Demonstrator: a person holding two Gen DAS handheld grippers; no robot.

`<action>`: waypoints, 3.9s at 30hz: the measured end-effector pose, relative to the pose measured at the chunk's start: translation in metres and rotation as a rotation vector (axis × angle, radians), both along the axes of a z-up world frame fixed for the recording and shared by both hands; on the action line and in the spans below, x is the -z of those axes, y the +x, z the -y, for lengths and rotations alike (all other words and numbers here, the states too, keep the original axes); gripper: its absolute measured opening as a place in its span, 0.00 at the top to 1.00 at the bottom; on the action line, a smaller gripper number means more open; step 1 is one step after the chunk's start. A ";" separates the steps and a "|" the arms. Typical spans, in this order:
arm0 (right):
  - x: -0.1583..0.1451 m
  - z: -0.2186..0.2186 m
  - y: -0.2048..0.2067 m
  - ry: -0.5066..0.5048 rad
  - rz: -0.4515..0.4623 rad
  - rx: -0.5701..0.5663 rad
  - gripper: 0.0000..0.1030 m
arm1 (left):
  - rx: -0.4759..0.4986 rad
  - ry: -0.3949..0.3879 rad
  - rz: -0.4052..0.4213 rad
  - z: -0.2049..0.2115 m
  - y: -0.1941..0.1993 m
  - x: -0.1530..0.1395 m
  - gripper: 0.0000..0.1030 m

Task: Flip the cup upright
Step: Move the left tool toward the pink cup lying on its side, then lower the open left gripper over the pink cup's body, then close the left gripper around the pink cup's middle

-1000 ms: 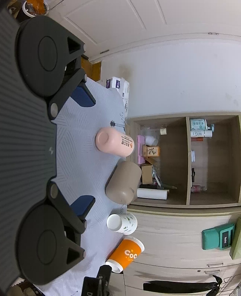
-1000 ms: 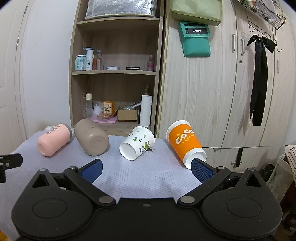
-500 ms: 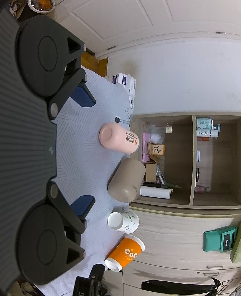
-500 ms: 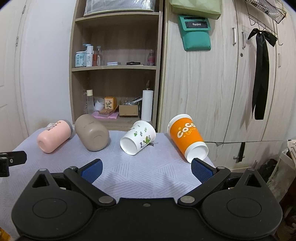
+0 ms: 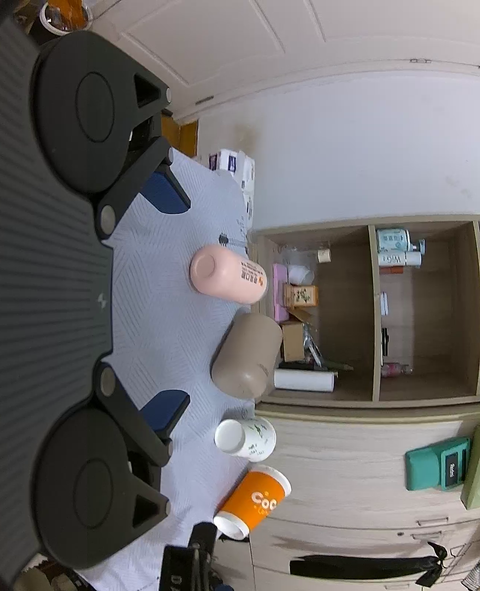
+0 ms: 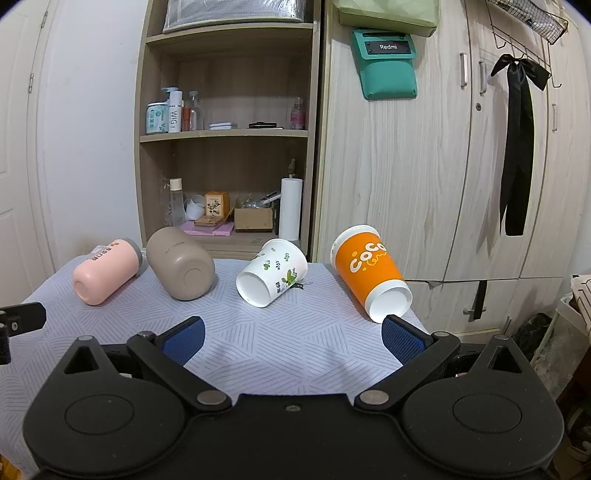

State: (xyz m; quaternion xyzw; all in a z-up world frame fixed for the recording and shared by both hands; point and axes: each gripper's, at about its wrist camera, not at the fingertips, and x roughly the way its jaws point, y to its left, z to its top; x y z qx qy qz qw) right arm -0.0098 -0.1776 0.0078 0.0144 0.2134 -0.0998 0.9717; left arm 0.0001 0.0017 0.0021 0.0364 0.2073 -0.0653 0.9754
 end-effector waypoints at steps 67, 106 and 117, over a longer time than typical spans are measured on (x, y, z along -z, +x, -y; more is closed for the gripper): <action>0.023 -0.127 0.172 0.245 -0.188 -0.442 0.00 | 0.206 -0.141 -0.264 -0.070 0.201 -0.015 0.04; 0.044 -0.151 0.213 0.277 -0.233 -0.534 0.31 | 0.194 -0.397 -0.552 -0.096 0.229 0.019 0.54; 0.041 -0.144 0.172 0.258 -0.235 -0.598 0.31 | 0.148 -0.460 -0.556 -0.093 0.180 0.018 0.54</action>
